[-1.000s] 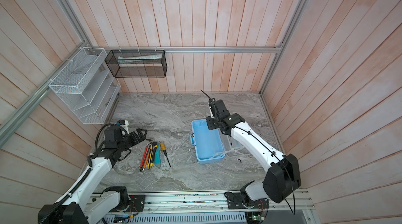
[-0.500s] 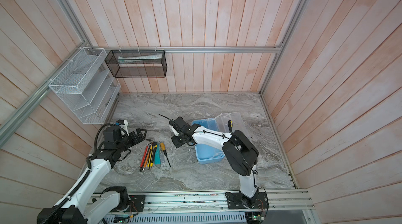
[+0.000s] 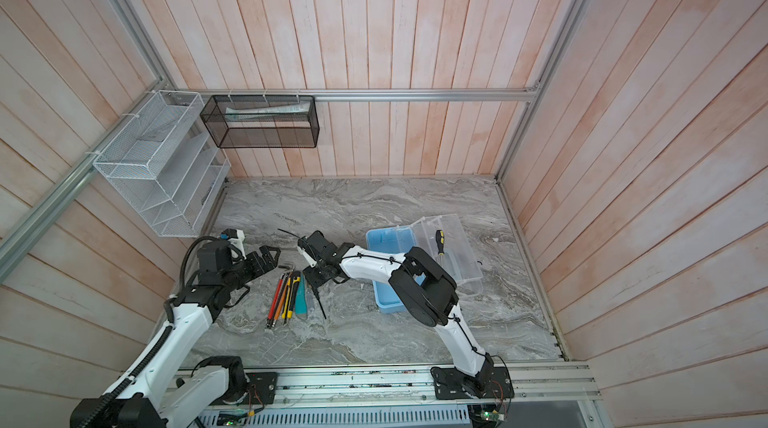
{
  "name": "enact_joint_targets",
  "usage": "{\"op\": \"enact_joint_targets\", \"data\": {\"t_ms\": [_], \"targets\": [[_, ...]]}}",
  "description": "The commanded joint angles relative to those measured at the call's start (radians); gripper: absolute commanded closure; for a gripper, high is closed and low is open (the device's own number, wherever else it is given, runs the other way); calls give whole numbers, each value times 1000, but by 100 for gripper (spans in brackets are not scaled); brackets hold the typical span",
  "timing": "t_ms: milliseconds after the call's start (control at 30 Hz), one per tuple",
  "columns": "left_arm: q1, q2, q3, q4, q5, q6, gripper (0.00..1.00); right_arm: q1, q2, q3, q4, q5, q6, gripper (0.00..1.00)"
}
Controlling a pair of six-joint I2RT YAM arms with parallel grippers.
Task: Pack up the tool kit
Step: 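Grasp the yellow-handled screwdriver with the right gripper, then lift the yellow-handled screwdriver and carry it over the clear tray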
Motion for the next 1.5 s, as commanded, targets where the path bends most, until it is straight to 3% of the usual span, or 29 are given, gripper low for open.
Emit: {"op": "enact_joint_targets", "data": {"t_ms": [0,400,767,1033,1300,1467], "targets": [[7,-23,11,-13,-12,7,0,17,25,29,-18,9,7,65],[7,-20,0,-9,-17,11,0,44,100,125,-118,82,32,70],[6,-22,-2,-10,-21,14,0,27,11,67,-73,84,64,94],[7,-25,-1,-9,-18,8,0,-24,-92,29,-71,57,58,100],[7,-16,7,-5,-7,3,0,-159,-315,-4,-272,173,-41,100],[6,-21,16,-5,25,-9,0,-299,-469,-15,-442,351,-121,100]]}}
